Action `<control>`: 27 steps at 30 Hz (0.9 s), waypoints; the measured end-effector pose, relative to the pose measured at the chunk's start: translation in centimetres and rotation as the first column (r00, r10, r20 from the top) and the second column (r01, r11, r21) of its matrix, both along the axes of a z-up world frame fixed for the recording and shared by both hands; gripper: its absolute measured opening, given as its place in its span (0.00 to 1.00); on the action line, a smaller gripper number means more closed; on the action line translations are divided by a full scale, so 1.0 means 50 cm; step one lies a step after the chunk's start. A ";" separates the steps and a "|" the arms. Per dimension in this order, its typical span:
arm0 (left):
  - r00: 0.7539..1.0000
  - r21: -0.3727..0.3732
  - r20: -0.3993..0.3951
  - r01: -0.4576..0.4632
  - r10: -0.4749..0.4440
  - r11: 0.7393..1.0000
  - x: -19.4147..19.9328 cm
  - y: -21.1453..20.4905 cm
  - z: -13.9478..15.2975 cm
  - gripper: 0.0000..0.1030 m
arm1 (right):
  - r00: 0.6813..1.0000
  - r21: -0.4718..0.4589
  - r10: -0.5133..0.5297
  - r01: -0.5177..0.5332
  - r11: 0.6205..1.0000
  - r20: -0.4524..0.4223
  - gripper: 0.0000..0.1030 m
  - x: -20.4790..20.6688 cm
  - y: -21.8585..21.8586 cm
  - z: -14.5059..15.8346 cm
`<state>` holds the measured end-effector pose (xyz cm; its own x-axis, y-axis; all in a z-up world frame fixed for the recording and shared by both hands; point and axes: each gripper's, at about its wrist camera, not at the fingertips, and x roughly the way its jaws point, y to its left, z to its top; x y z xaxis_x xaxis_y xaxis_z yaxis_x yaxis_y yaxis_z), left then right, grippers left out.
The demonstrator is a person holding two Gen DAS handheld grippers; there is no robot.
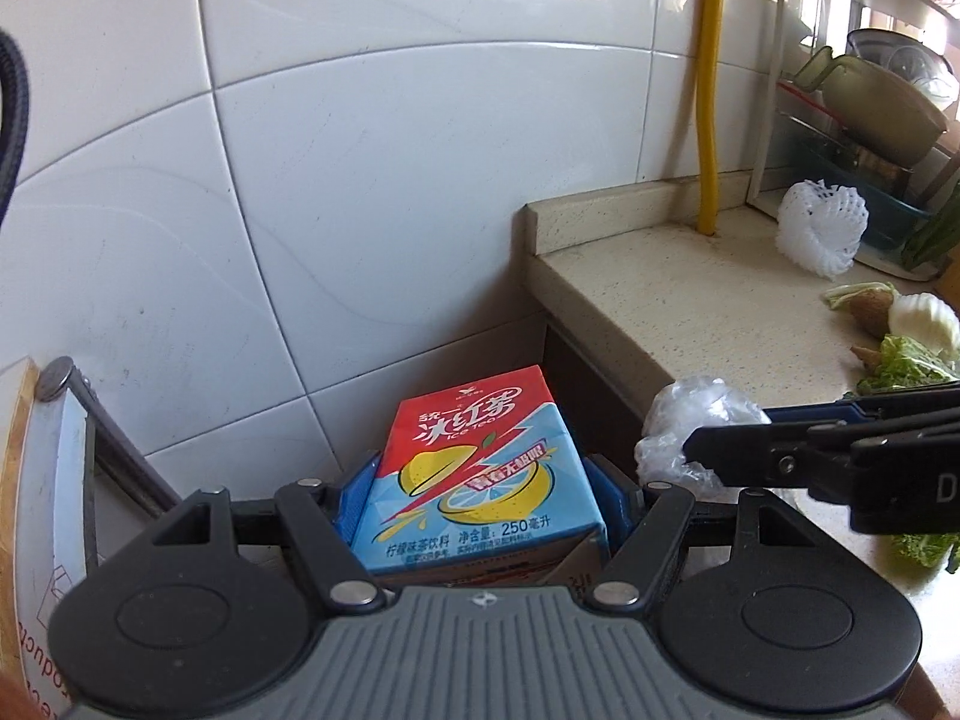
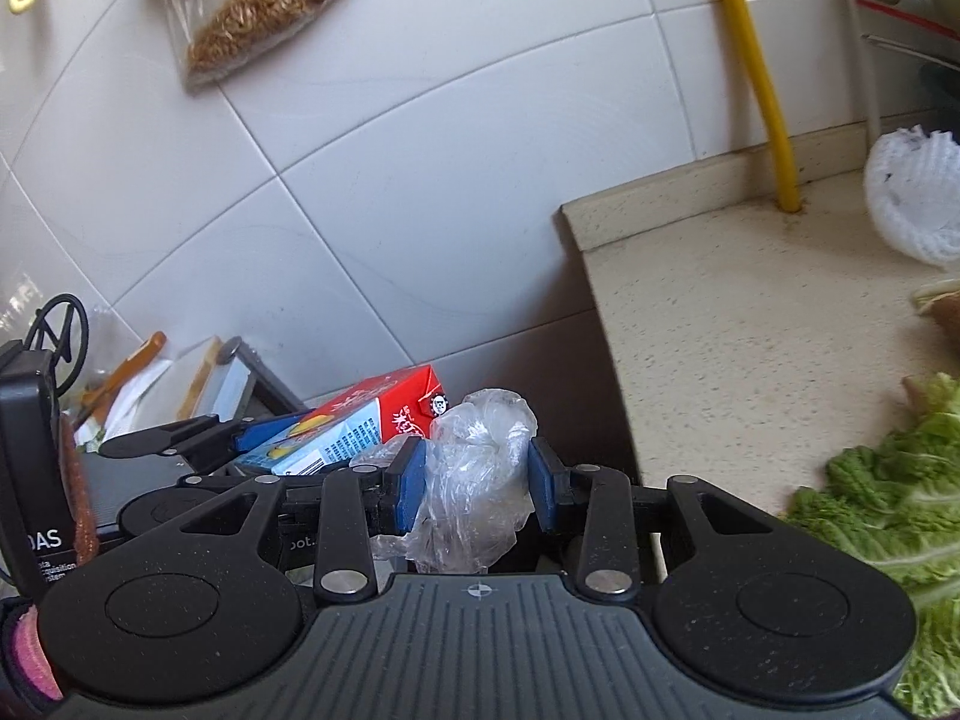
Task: Collect trash
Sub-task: 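Carry the carton and plastic bag down over the trash bin with both grippers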
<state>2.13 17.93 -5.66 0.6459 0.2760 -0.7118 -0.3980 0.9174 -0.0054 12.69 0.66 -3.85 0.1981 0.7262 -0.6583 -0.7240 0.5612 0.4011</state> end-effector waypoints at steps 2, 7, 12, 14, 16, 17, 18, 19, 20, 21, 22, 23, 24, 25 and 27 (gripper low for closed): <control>1.000 -0.007 -0.010 -0.005 0.005 1.000 0.002 0.004 -0.008 0.66 | 1.000 -0.010 0.012 -0.012 1.000 -0.007 0.43 0.000 0.014 -0.011; 0.999 -0.028 -0.031 -0.019 0.019 0.999 0.003 0.023 -0.030 0.66 | 0.999 -0.030 0.018 -0.019 0.999 -0.033 0.43 0.003 0.042 -0.035; 0.997 -0.059 -0.060 -0.042 0.039 0.997 0.008 0.047 -0.061 0.66 | 0.998 -0.048 0.013 -0.016 0.999 -0.062 0.43 0.010 0.064 -0.060; 0.996 -0.071 -0.073 -0.050 0.045 0.996 0.009 0.055 -0.074 0.66 | 0.997 -0.059 0.011 -0.015 0.998 -0.075 0.43 0.012 0.075 -0.072; 0.995 -0.088 -0.088 -0.058 0.051 0.994 0.011 0.065 -0.088 0.66 | 0.996 -0.069 0.008 -0.014 0.998 -0.089 0.43 0.016 0.084 -0.085; 0.994 -0.097 -0.094 -0.063 0.054 0.993 0.011 0.069 -0.094 0.66 | 0.995 -0.074 0.006 -0.013 0.997 -0.099 0.43 0.018 0.089 -0.091; 0.993 -0.105 -0.100 -0.067 0.057 0.992 0.014 0.074 -0.101 0.66 | 0.994 -0.079 0.004 -0.013 0.997 -0.107 0.43 0.020 0.093 -0.098; 0.993 -0.111 -0.105 -0.071 0.059 0.991 0.015 0.077 -0.107 0.66 | 0.993 -0.086 0.001 -0.011 0.996 -0.117 0.43 0.021 0.098 -0.105; 0.992 -0.115 -0.110 -0.075 0.062 0.991 0.016 0.081 -0.112 0.66 | 0.992 -0.091 -0.002 -0.010 0.996 -0.126 0.43 0.023 0.103 -0.112; 0.991 -0.118 -0.113 -0.078 0.065 0.990 0.015 0.084 -0.117 0.66 | 0.991 -0.097 -0.005 -0.009 0.995 -0.134 0.43 0.025 0.107 -0.118; 0.991 -0.122 -0.116 -0.081 0.066 0.989 0.015 0.087 -0.121 0.66 | 0.990 -0.104 -0.009 -0.006 0.995 -0.140 0.43 0.026 0.112 -0.125; 0.991 -0.126 -0.119 -0.083 0.068 0.989 0.015 0.091 -0.124 0.66 | 0.989 -0.111 -0.013 -0.003 0.994 -0.145 0.43 0.027 0.117 -0.131; 0.990 -0.130 -0.122 -0.087 0.071 0.988 0.015 0.096 -0.128 0.66 | 0.988 -0.116 -0.016 -0.001 0.993 -0.152 0.43 0.029 0.121 -0.138; 0.989 -0.132 -0.125 -0.090 0.074 0.987 0.016 0.100 -0.132 0.66 | 0.987 -0.121 -0.020 0.000 0.993 -0.160 0.43 0.032 0.126 -0.144; 0.988 -0.139 -0.133 -0.098 0.080 0.985 0.020 0.109 -0.141 0.66 | 0.985 -0.132 -0.025 0.002 0.991 -0.171 0.43 0.035 0.137 -0.154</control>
<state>3.15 23.36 -12.70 0.5256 0.2167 -0.8227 -0.4841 0.8714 -0.0797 14.43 7.49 -11.57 0.0831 0.6299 -0.7722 -0.6426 0.6261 0.4416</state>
